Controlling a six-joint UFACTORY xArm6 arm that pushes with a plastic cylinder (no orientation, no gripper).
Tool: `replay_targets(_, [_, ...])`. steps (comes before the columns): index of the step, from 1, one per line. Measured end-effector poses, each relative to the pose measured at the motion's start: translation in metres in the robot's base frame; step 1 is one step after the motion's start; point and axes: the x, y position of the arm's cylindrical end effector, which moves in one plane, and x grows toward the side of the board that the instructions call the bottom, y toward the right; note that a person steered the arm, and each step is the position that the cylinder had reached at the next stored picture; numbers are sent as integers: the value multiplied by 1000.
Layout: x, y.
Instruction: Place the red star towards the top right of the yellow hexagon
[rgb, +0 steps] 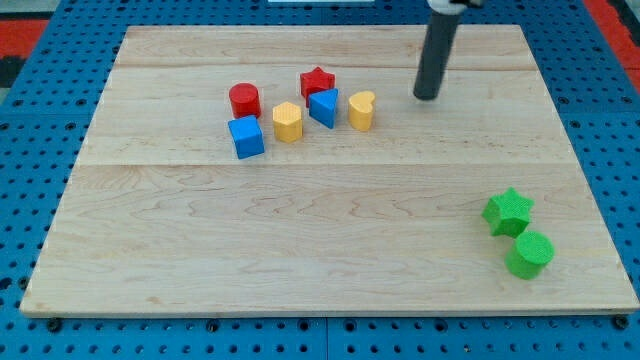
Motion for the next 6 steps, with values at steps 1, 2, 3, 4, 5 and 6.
replay_targets(1, [-24,-61])
replay_targets(2, [-1,-108])
replay_targets(3, [21,-114])
replay_targets(4, [37,-110])
replay_targets(5, [25,-116])
replay_targets(6, [14,-118])
